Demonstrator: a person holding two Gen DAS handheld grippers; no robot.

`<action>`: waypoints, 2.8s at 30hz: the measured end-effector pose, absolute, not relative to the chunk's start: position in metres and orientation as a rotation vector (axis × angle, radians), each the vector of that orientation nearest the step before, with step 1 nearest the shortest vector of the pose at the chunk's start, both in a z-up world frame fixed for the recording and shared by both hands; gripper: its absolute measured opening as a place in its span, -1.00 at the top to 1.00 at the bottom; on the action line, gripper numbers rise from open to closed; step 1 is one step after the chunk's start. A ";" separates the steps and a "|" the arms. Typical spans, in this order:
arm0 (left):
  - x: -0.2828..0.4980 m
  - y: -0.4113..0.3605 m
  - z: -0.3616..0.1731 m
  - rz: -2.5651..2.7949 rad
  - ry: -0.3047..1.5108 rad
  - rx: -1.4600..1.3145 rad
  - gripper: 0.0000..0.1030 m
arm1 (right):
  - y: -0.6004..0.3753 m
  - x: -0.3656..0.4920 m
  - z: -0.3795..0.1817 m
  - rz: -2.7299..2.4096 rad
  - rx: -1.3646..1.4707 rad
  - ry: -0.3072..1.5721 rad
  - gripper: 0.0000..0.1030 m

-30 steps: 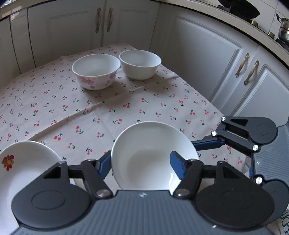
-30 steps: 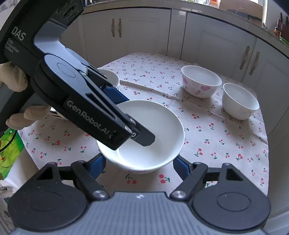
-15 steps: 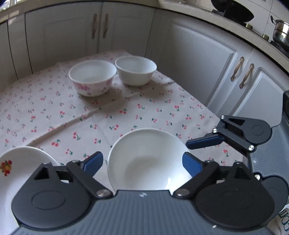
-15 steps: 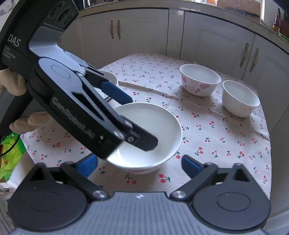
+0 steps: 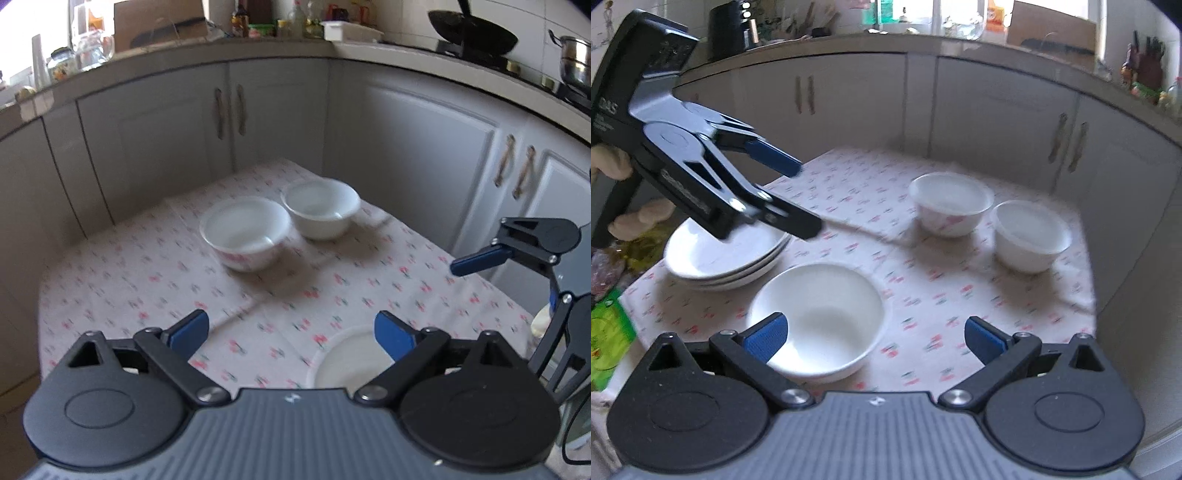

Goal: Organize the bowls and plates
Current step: 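Carry the white bowl with the left gripper over another white bowl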

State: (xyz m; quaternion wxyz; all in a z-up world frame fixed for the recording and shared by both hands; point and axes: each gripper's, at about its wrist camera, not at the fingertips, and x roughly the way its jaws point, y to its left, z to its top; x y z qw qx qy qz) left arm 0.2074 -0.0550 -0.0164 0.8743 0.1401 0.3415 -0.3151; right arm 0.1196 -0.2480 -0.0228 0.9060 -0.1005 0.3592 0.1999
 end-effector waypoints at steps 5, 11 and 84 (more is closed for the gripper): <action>0.243 -0.059 0.002 -0.623 0.674 0.320 -0.96 | -0.255 0.149 -0.009 0.388 -0.241 0.705 -1.00; 0.293 -0.074 -0.003 -0.607 0.700 0.365 -0.96 | -0.257 0.191 -0.003 0.393 -0.243 0.689 -1.00; 0.423 -0.255 -0.082 -0.827 1.069 0.272 -0.62 | -0.355 0.300 -0.079 0.360 -0.269 0.704 -0.65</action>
